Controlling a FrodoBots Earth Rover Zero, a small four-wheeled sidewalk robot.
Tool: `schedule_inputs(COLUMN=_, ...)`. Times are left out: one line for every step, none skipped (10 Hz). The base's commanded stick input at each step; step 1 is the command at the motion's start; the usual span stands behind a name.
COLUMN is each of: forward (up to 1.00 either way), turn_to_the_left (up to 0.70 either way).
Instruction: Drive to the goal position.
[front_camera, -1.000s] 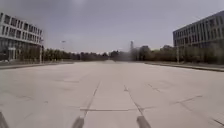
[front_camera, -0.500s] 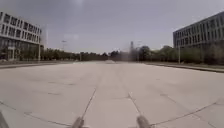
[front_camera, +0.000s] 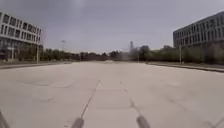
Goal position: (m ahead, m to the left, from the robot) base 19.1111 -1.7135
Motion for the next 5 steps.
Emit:
schedule_inputs(forward=0.70, turn_to_the_left=0.00)
schedule_inputs(forward=0.70, turn_to_the_left=0.00)
schedule_inputs(forward=0.70, turn_to_the_left=0.00)
schedule_inputs(forward=0.70, turn_to_the_left=0.00)
schedule_inputs(forward=0.70, turn_to_the_left=0.00)
